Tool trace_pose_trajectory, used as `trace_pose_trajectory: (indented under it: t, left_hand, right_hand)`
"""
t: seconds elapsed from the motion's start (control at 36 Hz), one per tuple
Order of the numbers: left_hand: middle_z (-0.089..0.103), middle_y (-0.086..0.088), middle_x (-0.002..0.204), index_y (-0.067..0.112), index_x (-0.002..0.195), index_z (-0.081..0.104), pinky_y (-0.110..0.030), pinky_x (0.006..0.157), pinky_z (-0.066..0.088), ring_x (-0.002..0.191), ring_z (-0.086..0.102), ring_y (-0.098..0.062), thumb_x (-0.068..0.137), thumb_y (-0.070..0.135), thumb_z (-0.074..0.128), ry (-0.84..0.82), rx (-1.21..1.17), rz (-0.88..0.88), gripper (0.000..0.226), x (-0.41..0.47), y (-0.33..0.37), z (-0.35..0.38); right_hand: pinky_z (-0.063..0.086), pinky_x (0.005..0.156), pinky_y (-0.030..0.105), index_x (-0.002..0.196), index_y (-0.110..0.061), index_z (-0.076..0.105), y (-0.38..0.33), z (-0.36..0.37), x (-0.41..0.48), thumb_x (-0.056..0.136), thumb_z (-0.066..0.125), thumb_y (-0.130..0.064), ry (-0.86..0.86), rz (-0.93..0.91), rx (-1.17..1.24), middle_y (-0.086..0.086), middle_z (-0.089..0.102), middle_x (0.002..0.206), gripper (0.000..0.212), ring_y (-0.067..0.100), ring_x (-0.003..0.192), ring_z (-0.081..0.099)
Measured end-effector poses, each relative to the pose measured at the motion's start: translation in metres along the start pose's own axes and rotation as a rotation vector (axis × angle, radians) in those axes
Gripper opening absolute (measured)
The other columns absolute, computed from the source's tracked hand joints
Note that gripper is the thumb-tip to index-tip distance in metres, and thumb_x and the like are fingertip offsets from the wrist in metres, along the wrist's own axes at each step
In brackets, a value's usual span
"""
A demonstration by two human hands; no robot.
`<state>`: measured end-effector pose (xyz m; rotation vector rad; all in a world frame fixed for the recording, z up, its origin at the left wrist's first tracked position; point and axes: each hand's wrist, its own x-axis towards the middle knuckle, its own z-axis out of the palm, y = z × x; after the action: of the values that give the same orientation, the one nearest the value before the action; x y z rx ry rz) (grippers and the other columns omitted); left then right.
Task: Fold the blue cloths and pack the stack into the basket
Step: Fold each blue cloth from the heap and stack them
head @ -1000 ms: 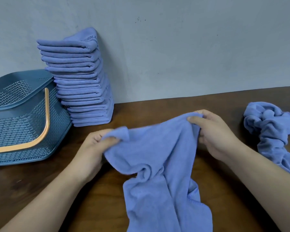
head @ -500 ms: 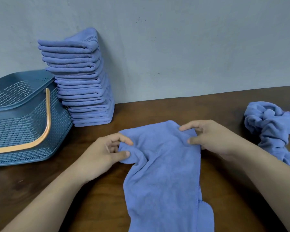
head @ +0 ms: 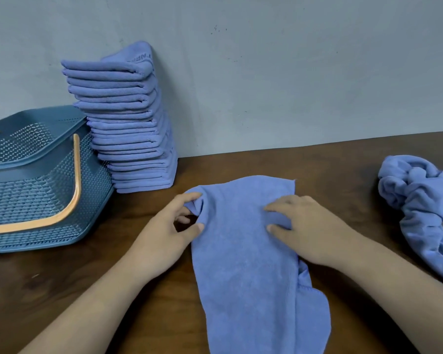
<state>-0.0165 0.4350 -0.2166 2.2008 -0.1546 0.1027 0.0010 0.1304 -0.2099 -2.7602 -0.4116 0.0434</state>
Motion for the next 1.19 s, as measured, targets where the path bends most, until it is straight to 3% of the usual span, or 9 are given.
trace_pose_trajectory:
  t: [0.22,0.39,0.5,0.64,0.75,0.86,0.94,1.06,1.19]
  left_hand:
    - [0.065,0.032,0.129,0.050,0.124,0.070,-0.023,0.113,0.037,0.132,0.051,0.006,0.103,0.032,0.068,-0.047,0.074,0.104,0.028,-0.001,0.005,0.005]
    - [0.077,0.005,0.105,0.031,0.102,0.077,-0.022,0.096,0.048,0.101,0.069,-0.007,0.107,0.019,0.061,0.122,-0.267,0.076,0.021,0.002,0.010,0.004]
    - [0.074,-0.011,0.106,0.029,0.102,0.071,-0.050,0.090,0.055,0.095,0.068,-0.025,0.109,0.019,0.053,0.273,-0.492,0.019,0.022,0.010,0.007,-0.006]
    - [0.069,-0.007,0.087,0.032,0.100,0.069,-0.035,0.050,0.045,0.055,0.053,-0.021,0.110,0.023,0.051,0.272,-0.271,-0.133,0.023,0.014,0.000,-0.007]
    - [0.044,0.003,0.057,0.026,0.092,0.075,-0.023,0.043,0.026,0.043,0.031,-0.013,0.103,0.018,0.058,0.025,-0.135,-0.289,0.021,0.011,0.003,-0.013]
    - [0.038,-0.005,0.059,0.024,0.089,0.077,-0.023,0.045,0.025,0.045,0.029,-0.017,0.097,0.013,0.061,-0.144,-0.073,-0.294,0.021,0.003,0.010,-0.026]
    - [0.045,-0.008,0.062,0.029,0.095,0.076,-0.027,0.043,0.034,0.046,0.037,-0.018,0.095,0.008,0.057,-0.139,-0.055,-0.266,0.028,0.000,0.011,-0.026]
    - [0.068,-0.015,0.077,0.034,0.101,0.073,-0.031,0.047,0.043,0.054,0.052,-0.017,0.089,-0.001,0.053,-0.055,-0.025,-0.169,0.042,0.000,0.013,-0.022]
    - [0.068,0.023,0.066,0.037,0.103,0.080,-0.023,0.071,0.044,0.062,0.058,-0.001,0.100,0.008,0.053,0.004,-0.102,-0.184,0.040,0.002,0.012,-0.018]
  right_hand:
    - [0.008,0.130,0.046,0.166,-0.046,0.009,-0.002,0.001,-0.001,0.113,0.019,-0.048,-0.134,0.044,-0.159,-0.011,-0.002,0.176,0.053,0.006,0.161,-0.004]
    - [0.005,0.130,0.052,0.166,-0.048,0.007,0.020,-0.002,0.009,0.113,0.016,-0.046,-0.138,0.079,-0.141,-0.014,-0.004,0.176,0.053,0.007,0.161,-0.006]
    - [0.007,0.130,0.054,0.166,-0.046,0.008,0.036,-0.011,0.015,0.114,0.016,-0.041,-0.126,0.165,-0.154,-0.019,-0.003,0.175,0.053,0.010,0.162,-0.001]
    - [0.007,0.129,0.053,0.164,-0.040,0.021,0.033,-0.015,0.012,0.108,0.028,-0.020,-0.120,0.154,-0.181,-0.020,0.012,0.173,0.060,0.010,0.162,0.006]
    - [0.026,0.119,0.045,0.130,-0.040,0.058,0.031,-0.018,0.008,0.091,0.038,-0.020,0.052,0.128,-0.282,-0.017,0.058,0.128,0.048,0.016,0.130,0.047]
    - [0.043,0.091,0.041,0.091,-0.031,0.065,0.033,-0.012,0.011,0.081,0.016,-0.037,0.269,0.124,-0.329,-0.011,0.063,0.087,0.051,0.022,0.087,0.055]
    - [0.044,0.093,0.041,0.113,-0.031,0.064,0.031,-0.009,0.010,0.092,0.042,-0.028,0.271,0.073,-0.176,-0.011,0.062,0.110,0.031,0.020,0.099,0.055]
    - [0.039,0.109,0.037,0.147,-0.040,0.051,0.025,-0.008,0.007,0.103,0.044,-0.024,0.048,0.006,-0.019,-0.022,0.046,0.149,0.047,0.010,0.136,0.040]
    - [0.031,0.117,0.038,0.155,-0.046,0.040,0.023,-0.002,0.009,0.105,0.038,-0.032,0.011,0.000,-0.077,-0.022,0.032,0.163,0.052,0.007,0.147,0.028]
